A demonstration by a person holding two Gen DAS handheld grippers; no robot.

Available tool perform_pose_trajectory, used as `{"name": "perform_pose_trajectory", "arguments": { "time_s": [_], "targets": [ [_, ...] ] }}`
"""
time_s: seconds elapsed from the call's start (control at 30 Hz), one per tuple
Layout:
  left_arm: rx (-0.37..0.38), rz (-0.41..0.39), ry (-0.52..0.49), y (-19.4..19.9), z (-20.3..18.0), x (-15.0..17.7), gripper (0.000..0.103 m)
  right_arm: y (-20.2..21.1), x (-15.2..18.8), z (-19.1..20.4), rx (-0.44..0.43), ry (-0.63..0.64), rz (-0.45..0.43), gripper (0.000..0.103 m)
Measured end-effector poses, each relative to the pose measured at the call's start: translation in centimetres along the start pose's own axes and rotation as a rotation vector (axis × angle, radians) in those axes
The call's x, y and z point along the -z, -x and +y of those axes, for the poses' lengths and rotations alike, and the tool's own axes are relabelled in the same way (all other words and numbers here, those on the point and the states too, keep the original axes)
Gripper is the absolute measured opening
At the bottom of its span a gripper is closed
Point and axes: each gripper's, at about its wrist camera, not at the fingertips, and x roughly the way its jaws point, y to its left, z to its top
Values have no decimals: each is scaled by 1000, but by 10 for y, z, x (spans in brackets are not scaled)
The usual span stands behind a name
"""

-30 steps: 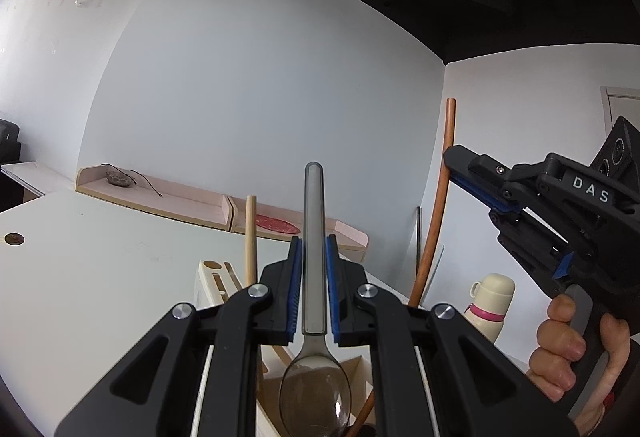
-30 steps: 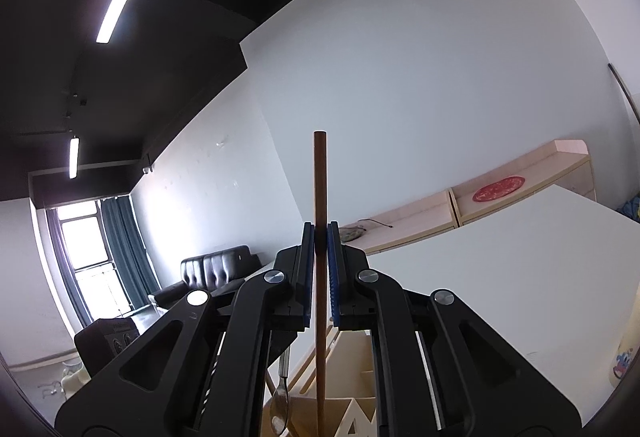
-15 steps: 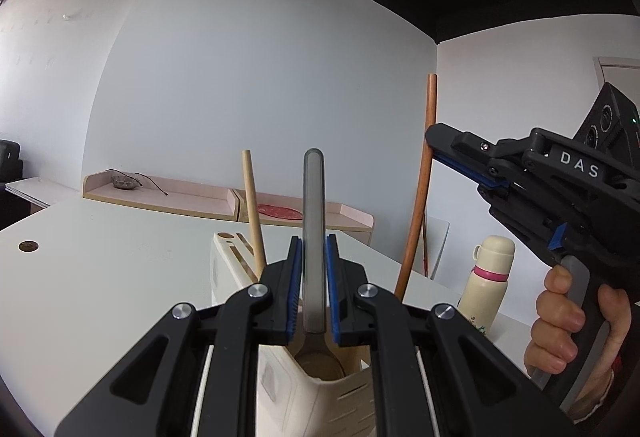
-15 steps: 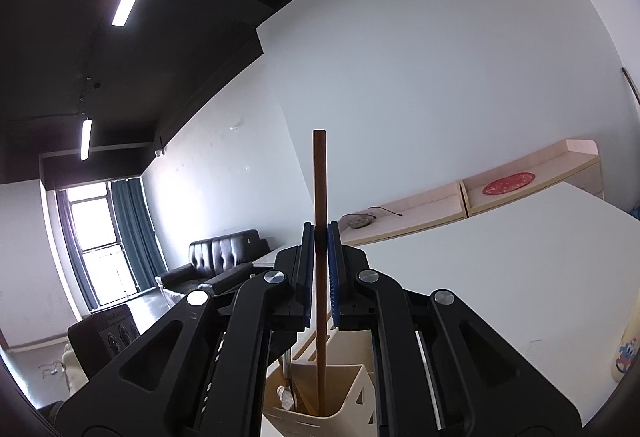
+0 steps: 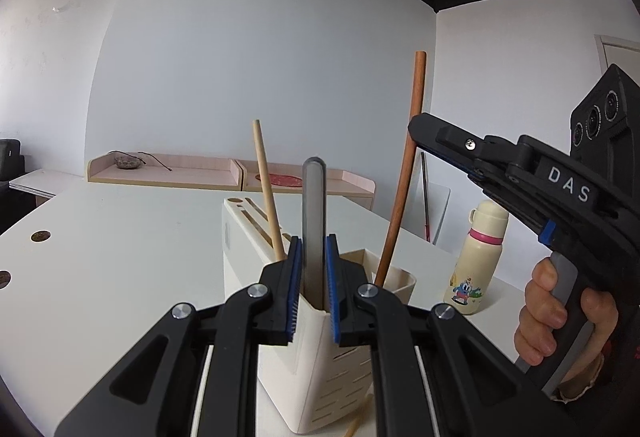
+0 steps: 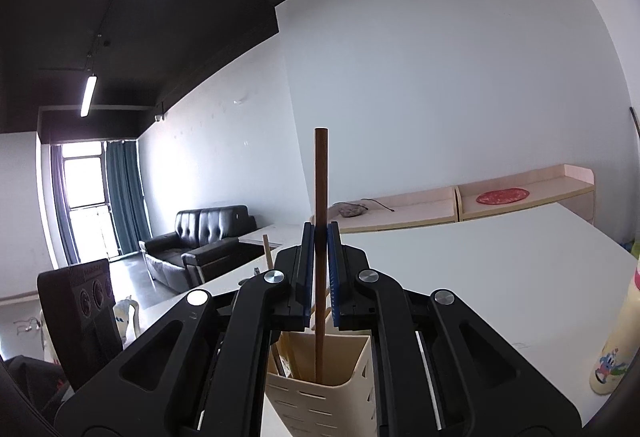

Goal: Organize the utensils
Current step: 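Open both tools and withdraw them from the holder, then move both open tools down to the chopsticks lying beside the holder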

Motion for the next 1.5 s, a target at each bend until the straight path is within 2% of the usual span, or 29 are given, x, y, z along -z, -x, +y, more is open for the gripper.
{"name": "perform_pose_trajectory", "arguments": {
  "time_s": [0.1,0.17,0.4,0.53,0.6,0.67,0.77,0.83,1.0,1.07,1.2,1.33,1.43,1.5],
  "targets": [
    [-5,21,11,0,1,3,16,0,4,1,7,12,17,6],
    [-11,26,18,2,2,4,27,1,5,2,12,18,28,7],
    [-21,40,41,7,6,6,39,5,8,2,50,20,72,8],
    [-53,33,-6,16,3,-1,39,14,9,3,71,17,86,8],
    [-60,26,-28,23,1,-5,40,22,8,6,76,12,91,13],
    [-60,26,-46,30,0,-8,48,31,7,10,84,14,97,13],
    [-59,52,-87,41,-4,-10,51,44,12,16,91,18,142,20],
    [-68,91,-130,46,-7,-7,51,53,20,22,110,27,191,26],
    [-73,233,-221,48,-13,17,51,63,52,33,162,30,362,27],
    [-84,298,-274,46,-16,28,51,67,69,32,196,-9,415,27],
    [-94,411,-342,39,-17,52,51,64,111,26,251,-116,590,27],
    [-74,500,-351,29,-13,71,51,57,138,14,266,-221,694,27],
    [-37,569,-337,22,-13,81,51,51,150,20,282,-206,740,27],
    [-20,622,-337,15,-12,89,51,46,153,27,264,-190,761,27]
  ]
}}
